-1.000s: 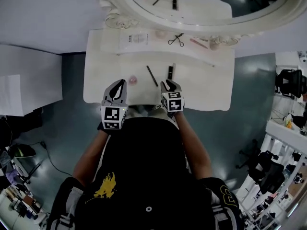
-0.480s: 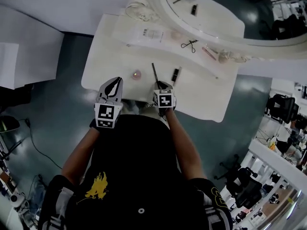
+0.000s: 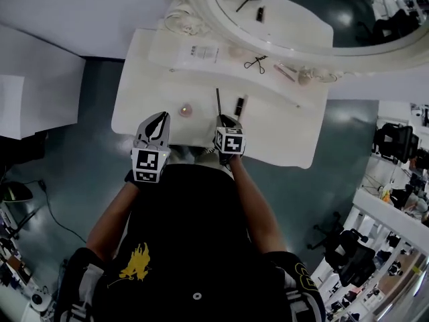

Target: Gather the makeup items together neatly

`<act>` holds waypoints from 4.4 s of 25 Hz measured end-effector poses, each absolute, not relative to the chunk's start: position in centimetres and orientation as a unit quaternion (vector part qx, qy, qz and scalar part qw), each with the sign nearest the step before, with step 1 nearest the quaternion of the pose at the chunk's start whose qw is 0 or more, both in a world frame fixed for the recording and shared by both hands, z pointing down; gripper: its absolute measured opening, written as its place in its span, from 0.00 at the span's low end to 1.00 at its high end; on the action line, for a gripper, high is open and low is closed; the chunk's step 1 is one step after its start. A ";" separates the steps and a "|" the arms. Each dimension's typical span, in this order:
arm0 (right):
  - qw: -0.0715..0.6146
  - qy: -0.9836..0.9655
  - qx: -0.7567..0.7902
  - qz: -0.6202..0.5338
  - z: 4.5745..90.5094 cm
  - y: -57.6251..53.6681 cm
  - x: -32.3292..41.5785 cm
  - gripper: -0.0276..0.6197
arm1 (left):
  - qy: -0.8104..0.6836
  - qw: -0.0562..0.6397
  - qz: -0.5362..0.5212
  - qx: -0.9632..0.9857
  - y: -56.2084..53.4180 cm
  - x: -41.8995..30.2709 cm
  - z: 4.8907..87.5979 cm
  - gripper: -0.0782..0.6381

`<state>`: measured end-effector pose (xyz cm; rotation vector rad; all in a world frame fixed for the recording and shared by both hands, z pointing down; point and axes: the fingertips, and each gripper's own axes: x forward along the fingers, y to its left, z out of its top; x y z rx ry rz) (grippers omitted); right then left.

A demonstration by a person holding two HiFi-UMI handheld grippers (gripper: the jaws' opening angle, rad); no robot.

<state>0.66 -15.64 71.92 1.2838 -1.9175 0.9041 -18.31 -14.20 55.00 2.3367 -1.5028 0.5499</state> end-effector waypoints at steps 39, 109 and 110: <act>0.155 -0.650 0.514 0.538 74.1 -14.2 12.4 0.13 | -0.486 0.135 0.212 0.837 -15.2 -12.9 54.6 0.14; 0.468 -0.810 0.295 0.196 74.2 -15.7 -15.5 0.44 | -0.653 0.212 0.160 0.709 -8.0 -34.3 57.3 0.14; 0.473 -0.808 0.293 0.193 74.1 -15.6 -15.5 0.44 | -0.654 0.212 0.160 0.709 -7.9 -34.3 57.2 0.14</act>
